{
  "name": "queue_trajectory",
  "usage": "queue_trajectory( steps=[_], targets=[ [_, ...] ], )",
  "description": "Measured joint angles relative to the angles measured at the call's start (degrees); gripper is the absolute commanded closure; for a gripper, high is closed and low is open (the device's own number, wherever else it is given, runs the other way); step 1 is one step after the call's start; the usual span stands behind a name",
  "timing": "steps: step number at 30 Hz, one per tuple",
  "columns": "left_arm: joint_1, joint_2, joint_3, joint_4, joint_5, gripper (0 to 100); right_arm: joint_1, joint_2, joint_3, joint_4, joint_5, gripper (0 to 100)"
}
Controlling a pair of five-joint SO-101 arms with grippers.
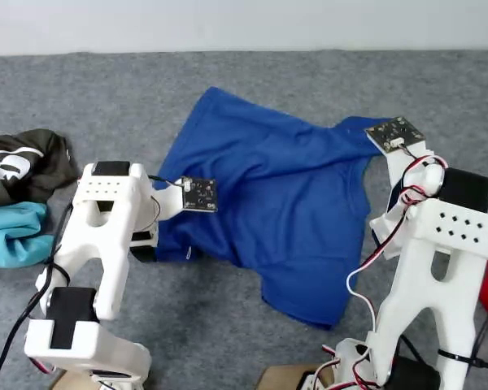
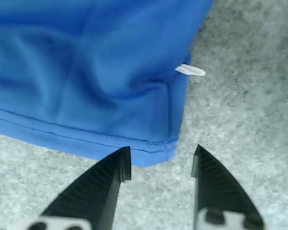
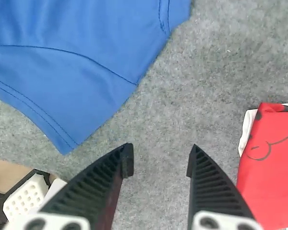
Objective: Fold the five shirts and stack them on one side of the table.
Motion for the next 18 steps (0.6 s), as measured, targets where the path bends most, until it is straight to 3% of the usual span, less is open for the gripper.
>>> queue_trajectory(
  steps=[18],
  targets=[
    [-0.5,5.0,-0.4,-0.8,0.0,86,0.0,0.0,0.0,0.0,0.0,81.1]
  ],
)
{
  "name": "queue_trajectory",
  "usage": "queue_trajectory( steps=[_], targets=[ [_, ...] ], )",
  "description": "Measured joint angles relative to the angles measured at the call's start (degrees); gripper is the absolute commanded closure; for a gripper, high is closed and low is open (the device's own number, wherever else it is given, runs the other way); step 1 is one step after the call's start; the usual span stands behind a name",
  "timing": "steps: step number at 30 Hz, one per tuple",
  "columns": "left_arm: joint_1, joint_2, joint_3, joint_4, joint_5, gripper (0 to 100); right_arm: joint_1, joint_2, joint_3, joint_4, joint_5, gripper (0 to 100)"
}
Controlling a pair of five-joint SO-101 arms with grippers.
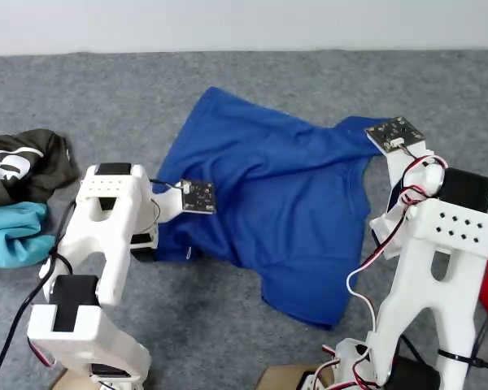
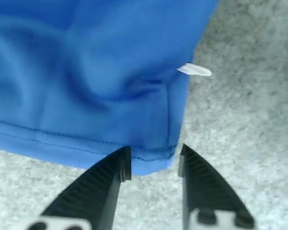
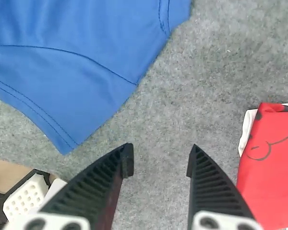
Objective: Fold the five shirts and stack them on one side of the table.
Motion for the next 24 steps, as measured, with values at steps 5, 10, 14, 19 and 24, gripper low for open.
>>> queue_trajectory(
  steps=[5,10,14,19,24],
  targets=[
    [0.0,0.0,0.0,0.1,0.0,88,0.0,0.0,0.0,0.0,0.0,81.1],
    [0.0,0.0,0.4,0.1,0.0,90,0.0,0.0,0.0,0.0,0.0,81.2],
    [0.0,0.0,0.4,0.1,0.0,92,0.0,0.0,0.0,0.0,0.0,81.2],
    [0.0,0.0,0.4,1.8,0.0,86,0.0,0.0,0.0,0.0,0.0,81.2],
    [0.0,0.0,0.4,4.1,-0.4,82,0.0,0.0,0.0,0.0,0.0,81.2]
  ],
)
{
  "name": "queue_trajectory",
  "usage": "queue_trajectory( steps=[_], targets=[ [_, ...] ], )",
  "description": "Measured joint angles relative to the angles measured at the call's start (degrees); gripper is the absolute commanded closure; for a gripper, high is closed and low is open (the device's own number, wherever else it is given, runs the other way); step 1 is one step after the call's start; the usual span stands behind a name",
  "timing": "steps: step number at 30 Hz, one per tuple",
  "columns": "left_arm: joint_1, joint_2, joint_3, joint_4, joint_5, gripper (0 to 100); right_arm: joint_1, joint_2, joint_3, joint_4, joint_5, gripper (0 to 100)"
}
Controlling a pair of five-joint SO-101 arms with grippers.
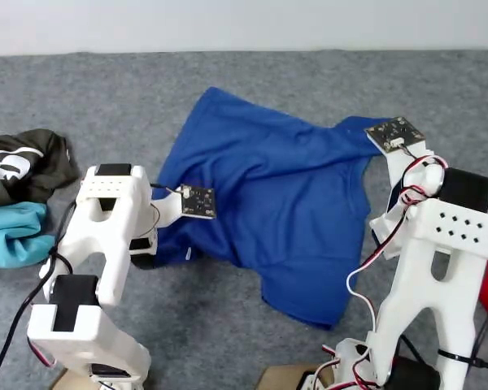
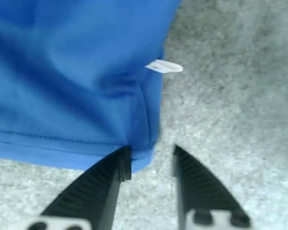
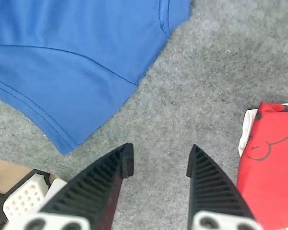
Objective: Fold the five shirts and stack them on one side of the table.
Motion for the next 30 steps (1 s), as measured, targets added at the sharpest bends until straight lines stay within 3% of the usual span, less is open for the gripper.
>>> queue_trajectory(
  steps=[7,23,30],
  targets=[
    [0.0,0.0,0.8,-0.6,0.0,83,0.0,0.0,0.0,0.0,0.0,81.2],
    [1.8,8.2,-3.7,1.0,3.3,100,0.0,0.0,0.0,0.0,0.0,81.2],
    [1.8,9.0,-5.0,2.2,3.9,100,0.0,0.0,0.0,0.0,0.0,81.2]
  ],
)
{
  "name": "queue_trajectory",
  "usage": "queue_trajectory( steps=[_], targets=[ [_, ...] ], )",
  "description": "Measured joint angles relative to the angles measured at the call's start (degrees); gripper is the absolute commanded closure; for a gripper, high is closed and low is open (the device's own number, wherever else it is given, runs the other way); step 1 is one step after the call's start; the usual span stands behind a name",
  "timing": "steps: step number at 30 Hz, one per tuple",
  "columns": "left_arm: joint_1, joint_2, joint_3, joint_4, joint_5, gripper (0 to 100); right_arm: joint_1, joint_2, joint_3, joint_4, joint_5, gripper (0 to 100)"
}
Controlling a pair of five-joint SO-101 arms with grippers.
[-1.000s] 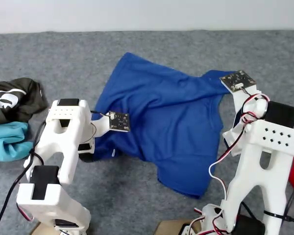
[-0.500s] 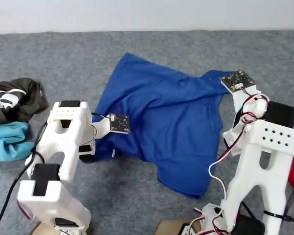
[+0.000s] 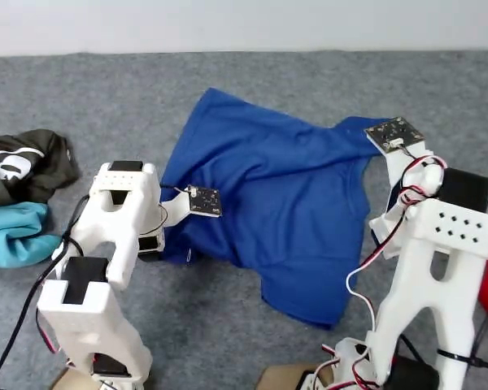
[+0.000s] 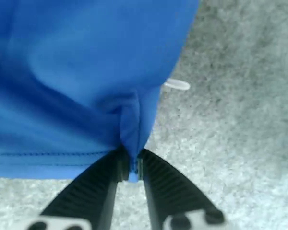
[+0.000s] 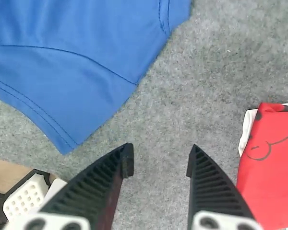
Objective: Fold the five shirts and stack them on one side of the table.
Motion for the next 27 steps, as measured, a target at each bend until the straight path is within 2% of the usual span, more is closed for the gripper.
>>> queue_trajectory(
  steps=[4,9,14,22,27],
  targets=[
    [0.1,-1.8,0.0,-0.7,3.1,100,0.0,-0.6,0.3,0.0,0.0,81.2],
    [0.1,-3.1,0.0,-5.8,10.3,100,0.0,-4.5,6.1,0.0,0.0,81.3],
    [0.1,-3.1,0.0,-8.9,14.5,100,-0.1,-8.4,15.6,0.0,4.2,81.3],
    [0.1,-3.1,0.0,-11.8,18.8,100,-9.2,-9.5,28.4,-0.7,5.5,81.1],
    [0.1,-1.3,0.0,-14.8,21.5,100,-13.1,-9.3,34.9,-8.7,-3.8,81.1]
  ],
)
